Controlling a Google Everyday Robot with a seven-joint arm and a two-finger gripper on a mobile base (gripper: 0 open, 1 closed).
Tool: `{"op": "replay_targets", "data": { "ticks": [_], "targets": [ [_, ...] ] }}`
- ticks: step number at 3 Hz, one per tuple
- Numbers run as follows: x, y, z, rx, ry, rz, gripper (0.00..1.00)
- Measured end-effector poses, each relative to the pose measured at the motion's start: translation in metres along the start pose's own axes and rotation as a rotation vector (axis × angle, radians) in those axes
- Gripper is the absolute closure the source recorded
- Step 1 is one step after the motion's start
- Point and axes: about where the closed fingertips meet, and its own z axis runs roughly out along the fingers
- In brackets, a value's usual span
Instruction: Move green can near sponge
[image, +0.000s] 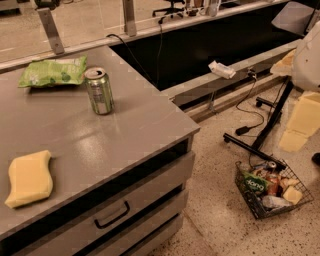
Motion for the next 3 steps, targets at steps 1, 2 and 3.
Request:
{"op": "replay_targets", "data": {
  "ticks": [1, 2, 3],
  "targets": [
    [0.000, 0.000, 0.000, 0.000, 0.000, 0.000, 0.00],
    [-0.006, -0.018, 0.004, -0.001, -0.061, -0.003, 0.00],
    [-0.026, -0.053, 0.016, 0.001, -0.151, 0.002, 0.00]
  ]
}}
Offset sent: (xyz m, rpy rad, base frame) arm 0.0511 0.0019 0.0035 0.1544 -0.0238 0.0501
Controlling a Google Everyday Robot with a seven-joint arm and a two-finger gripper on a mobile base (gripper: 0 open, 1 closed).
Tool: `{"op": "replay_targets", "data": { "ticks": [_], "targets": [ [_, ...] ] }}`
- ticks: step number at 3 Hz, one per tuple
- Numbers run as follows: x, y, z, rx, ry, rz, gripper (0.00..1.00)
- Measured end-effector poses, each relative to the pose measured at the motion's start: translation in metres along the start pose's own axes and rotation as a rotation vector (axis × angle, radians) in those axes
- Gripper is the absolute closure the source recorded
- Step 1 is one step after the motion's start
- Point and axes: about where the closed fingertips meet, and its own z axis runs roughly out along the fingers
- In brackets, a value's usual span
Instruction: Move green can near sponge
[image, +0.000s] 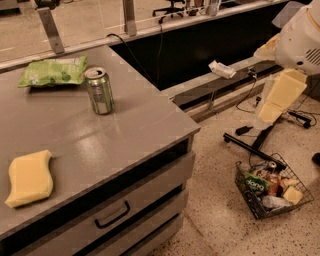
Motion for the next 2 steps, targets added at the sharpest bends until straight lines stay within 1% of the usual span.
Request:
{"op": "replay_targets", "data": {
  "ticks": [1, 2],
  "targets": [
    [-0.023, -0.032, 0.015, 0.007, -0.088, 0.003, 0.00],
    [-0.056, -0.057, 0.031, 0.006, -0.173, -0.017, 0.00]
  ]
}}
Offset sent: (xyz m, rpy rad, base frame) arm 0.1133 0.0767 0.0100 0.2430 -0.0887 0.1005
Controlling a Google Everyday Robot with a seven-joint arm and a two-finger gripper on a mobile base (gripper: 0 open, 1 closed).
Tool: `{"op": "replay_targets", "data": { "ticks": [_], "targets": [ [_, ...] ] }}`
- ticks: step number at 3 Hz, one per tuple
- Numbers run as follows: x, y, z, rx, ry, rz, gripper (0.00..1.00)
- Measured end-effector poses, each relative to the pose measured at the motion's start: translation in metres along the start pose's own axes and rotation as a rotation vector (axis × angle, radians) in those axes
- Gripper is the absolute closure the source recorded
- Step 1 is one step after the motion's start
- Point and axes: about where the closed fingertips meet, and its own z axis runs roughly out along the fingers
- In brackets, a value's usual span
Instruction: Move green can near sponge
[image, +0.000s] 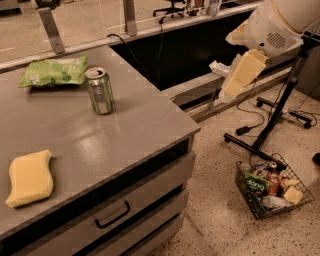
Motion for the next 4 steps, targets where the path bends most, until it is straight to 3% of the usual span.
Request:
{"op": "replay_targets", "data": {
  "ticks": [1, 2, 3, 4],
  "targets": [
    [-0.041, -0.012, 0.033, -0.013, -0.089, -0.038, 0.00],
    [-0.041, -0.012, 0.033, -0.013, -0.090, -0.038, 0.00],
    [-0.056, -0.016, 0.049, -0.025, -0.143, -0.071, 0.00],
    [-0.081, -0.025, 0.083, -0.033, -0.263, -0.092, 0.00]
  ]
}}
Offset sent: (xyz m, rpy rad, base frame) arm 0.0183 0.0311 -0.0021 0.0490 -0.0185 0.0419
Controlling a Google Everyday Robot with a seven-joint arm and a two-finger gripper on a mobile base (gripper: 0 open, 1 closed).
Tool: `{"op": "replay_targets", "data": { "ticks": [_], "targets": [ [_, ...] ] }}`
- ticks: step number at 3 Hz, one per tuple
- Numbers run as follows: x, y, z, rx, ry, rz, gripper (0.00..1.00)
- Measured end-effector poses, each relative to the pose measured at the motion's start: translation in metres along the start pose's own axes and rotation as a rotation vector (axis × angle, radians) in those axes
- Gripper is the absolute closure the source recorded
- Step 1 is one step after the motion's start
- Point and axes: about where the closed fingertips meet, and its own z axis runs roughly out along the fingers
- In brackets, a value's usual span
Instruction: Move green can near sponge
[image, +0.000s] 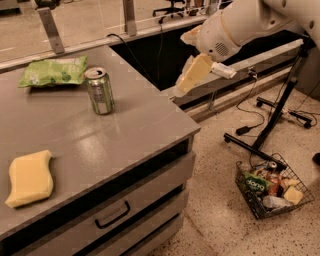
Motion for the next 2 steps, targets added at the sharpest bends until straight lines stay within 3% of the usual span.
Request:
{"op": "replay_targets", "data": {
  "ticks": [1, 2],
  "targets": [
    [-0.024, -0.006, 0.042, -0.027, -0.120, -0.027, 0.00],
    [-0.052, -0.001, 0.079, -0.062, -0.192, -0.079, 0.00]
  ]
}}
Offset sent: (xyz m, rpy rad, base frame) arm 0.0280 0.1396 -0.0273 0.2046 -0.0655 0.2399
